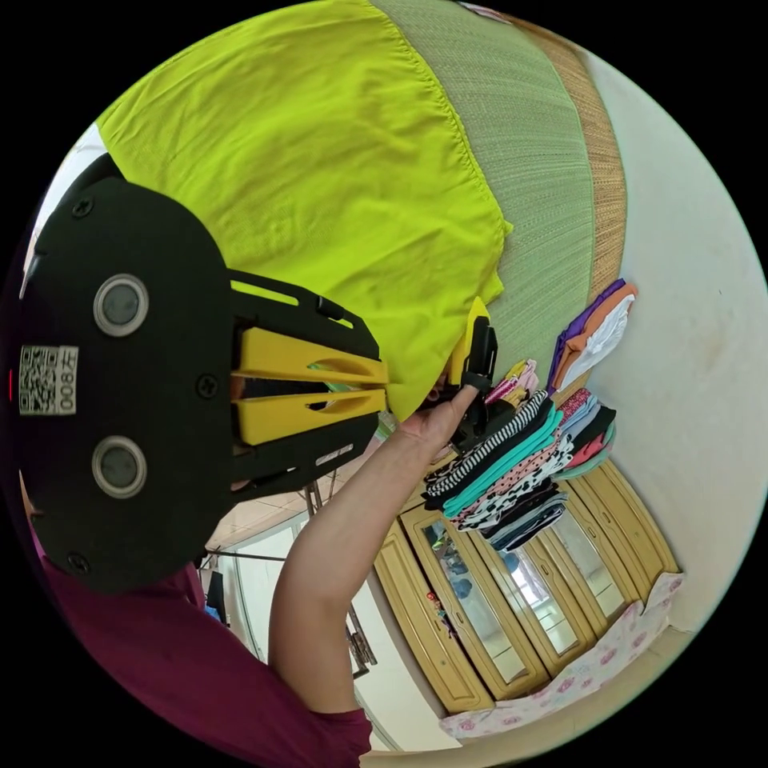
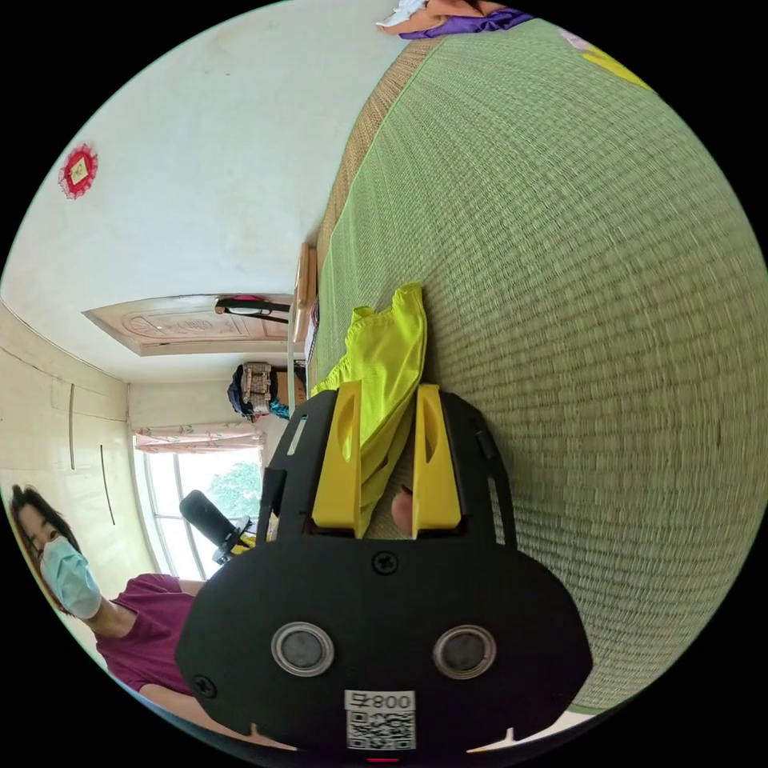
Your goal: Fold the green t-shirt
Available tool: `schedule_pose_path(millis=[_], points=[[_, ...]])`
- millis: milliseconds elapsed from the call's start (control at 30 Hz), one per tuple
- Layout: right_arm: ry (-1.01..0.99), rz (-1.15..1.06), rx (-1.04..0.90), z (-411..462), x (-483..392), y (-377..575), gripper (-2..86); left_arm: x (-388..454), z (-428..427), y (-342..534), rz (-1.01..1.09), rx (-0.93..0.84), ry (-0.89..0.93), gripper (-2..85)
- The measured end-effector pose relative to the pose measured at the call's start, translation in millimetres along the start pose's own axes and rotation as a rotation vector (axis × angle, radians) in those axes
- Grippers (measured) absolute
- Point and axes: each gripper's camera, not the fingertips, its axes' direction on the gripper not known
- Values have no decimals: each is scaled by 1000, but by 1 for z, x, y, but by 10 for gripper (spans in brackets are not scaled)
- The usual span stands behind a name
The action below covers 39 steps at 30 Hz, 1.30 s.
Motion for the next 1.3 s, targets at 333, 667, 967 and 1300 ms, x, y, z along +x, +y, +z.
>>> schedule_pose_path(millis=[333, 667, 967, 1300], points=[[53, -1, -55, 30, -7, -36, 25, -5, 14, -1, 9, -26, 35, 7], [51, -24, -25, 28, -29, -47, 8, -8, 1, 5, 11, -7, 76, 6], [111, -35, -1, 30, -63, -54, 5, -7, -13, 16, 26, -1, 107, 6], [168, -70, -37, 48, -110, -79, 21, -46, -81, 41, -62, 129, 125, 7]])
